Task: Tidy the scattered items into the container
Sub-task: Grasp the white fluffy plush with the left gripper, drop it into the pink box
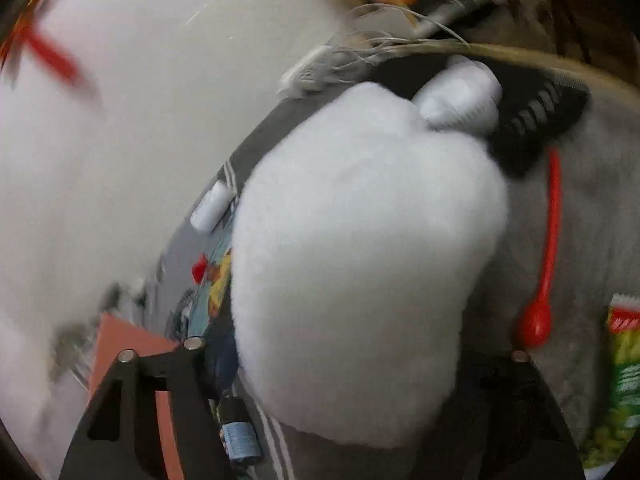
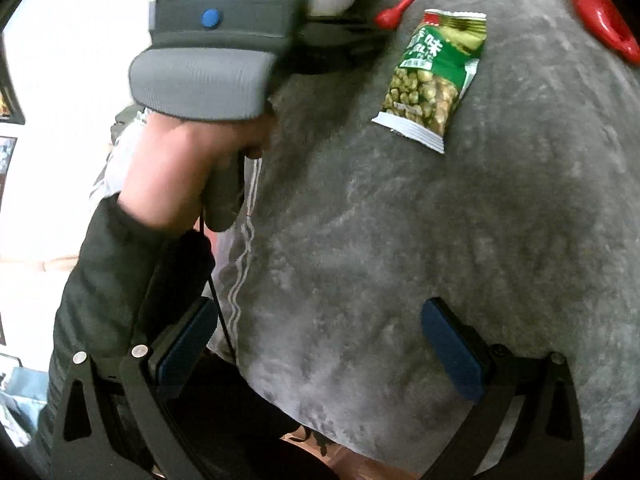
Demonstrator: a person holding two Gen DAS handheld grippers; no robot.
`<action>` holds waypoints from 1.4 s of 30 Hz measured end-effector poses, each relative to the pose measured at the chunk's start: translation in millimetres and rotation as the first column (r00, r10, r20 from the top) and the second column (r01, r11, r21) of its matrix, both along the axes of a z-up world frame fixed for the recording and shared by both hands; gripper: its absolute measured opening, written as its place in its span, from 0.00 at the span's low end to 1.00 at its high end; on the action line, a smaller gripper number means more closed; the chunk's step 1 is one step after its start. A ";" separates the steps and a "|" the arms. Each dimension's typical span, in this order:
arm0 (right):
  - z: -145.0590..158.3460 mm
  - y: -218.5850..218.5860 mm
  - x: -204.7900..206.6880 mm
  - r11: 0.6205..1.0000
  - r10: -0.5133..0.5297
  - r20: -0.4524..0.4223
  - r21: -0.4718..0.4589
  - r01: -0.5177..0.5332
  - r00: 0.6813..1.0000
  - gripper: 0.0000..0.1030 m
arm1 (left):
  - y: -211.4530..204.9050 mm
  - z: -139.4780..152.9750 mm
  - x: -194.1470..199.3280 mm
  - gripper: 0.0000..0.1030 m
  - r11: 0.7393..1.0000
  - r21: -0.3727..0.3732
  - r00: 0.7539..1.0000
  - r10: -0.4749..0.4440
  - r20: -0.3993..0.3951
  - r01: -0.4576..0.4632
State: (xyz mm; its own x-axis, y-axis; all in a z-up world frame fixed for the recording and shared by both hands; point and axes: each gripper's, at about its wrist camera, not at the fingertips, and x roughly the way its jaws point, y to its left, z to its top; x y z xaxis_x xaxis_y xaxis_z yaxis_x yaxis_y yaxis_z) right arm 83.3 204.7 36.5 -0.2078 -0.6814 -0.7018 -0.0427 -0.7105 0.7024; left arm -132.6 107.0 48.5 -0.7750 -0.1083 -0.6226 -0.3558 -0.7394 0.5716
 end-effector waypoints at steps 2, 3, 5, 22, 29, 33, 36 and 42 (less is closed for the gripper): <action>-0.7 -1.5 -1.3 1.000 0.002 0.004 0.008 -0.002 1.000 1.00 | -10.8 32.3 0.3 0.49 0.995 0.092 0.999 0.042 -0.021 -0.040; -1.1 -2.0 -2.3 1.000 -0.001 0.008 0.011 0.001 1.000 1.00 | -16.9 55.2 5.7 0.48 0.991 0.121 0.995 0.072 -0.075 -0.062; -1.4 -2.5 -5.1 1.000 -0.012 0.018 0.013 0.012 1.000 1.00 | -34.4 101.6 20.0 0.48 0.978 0.192 0.981 0.117 -0.156 -0.086; 27.4 -10.2 -9.4 0.990 -0.117 -0.028 -0.082 0.114 0.993 0.99 | -287.3 193.4 91.8 0.79 0.779 0.419 0.793 0.578 -0.190 -0.467; 100.4 35.6 -52.4 0.942 -0.317 -0.236 -0.193 0.276 0.919 0.91 | -320.3 209.3 103.5 0.93 0.592 0.672 0.781 0.624 -0.032 -0.445; 106.3 71.1 -118.7 0.912 -0.407 -0.252 -0.070 0.403 0.878 0.91 | -317.0 201.7 90.1 0.93 0.588 0.674 0.801 0.599 0.009 -0.448; 93.4 89.0 -170.1 0.889 -0.438 -0.218 0.037 0.456 0.872 0.91 | -323.1 199.7 84.1 0.93 0.581 0.663 0.787 0.617 0.020 -0.472; 59.6 82.9 -247.9 0.852 -0.401 -0.155 0.298 0.430 0.903 0.91 | -352.7 200.1 82.3 0.93 0.504 0.699 0.741 0.670 0.054 -0.507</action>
